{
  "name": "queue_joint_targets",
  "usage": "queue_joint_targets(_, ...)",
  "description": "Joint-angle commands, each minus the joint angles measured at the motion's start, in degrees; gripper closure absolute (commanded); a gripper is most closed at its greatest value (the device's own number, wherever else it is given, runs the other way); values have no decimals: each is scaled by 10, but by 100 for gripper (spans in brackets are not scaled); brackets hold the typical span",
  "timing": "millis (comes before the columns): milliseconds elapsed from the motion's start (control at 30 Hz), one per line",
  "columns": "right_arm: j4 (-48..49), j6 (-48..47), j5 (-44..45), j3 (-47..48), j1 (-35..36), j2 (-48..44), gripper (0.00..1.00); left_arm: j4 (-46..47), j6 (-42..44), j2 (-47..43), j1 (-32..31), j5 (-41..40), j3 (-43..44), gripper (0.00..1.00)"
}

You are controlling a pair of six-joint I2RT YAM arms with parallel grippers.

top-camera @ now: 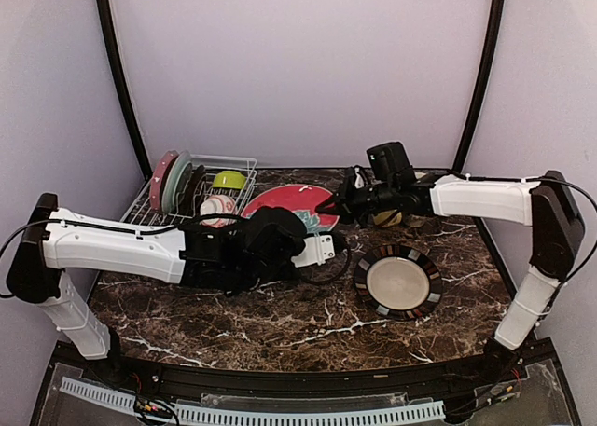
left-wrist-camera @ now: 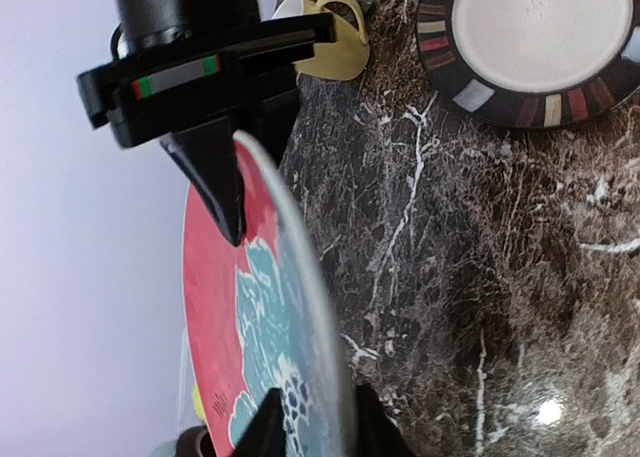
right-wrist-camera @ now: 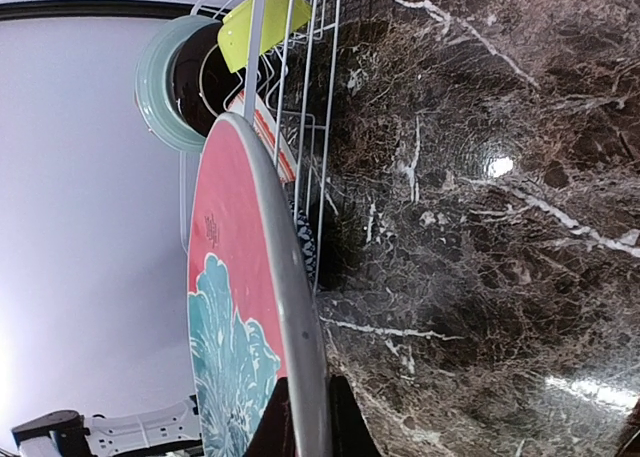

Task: Unload the mixed dishes from the dish rack
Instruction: Pass from the left arm to the right

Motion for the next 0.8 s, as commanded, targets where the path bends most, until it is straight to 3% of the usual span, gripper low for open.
queue_joint_targets(0,54,-49,42,-32,-1,-68,100,-21,-58,-44,1,27,40,61)
queue_joint_targets(133,62,-68,46,-75,-16,-111,100,-37,-101,-79,1,87,36,36)
queue_joint_targets(233,64,-92,23,-117,-34,-146,100,-38,-135,-109,7,148,32,26)
queue_joint_targets(367,61,-134,-17,-187,-61,-212,100,-44,-206,-148,49,241,35,23)
queue_joint_targets(500,-5,-170,-33,-241,-110,-283,100,-29,-263,-182,120,314,29,20)
queue_joint_targets(767,-94,-205,-59,-347,-225,-421,100,9,-367,-211,241,367,15,18)
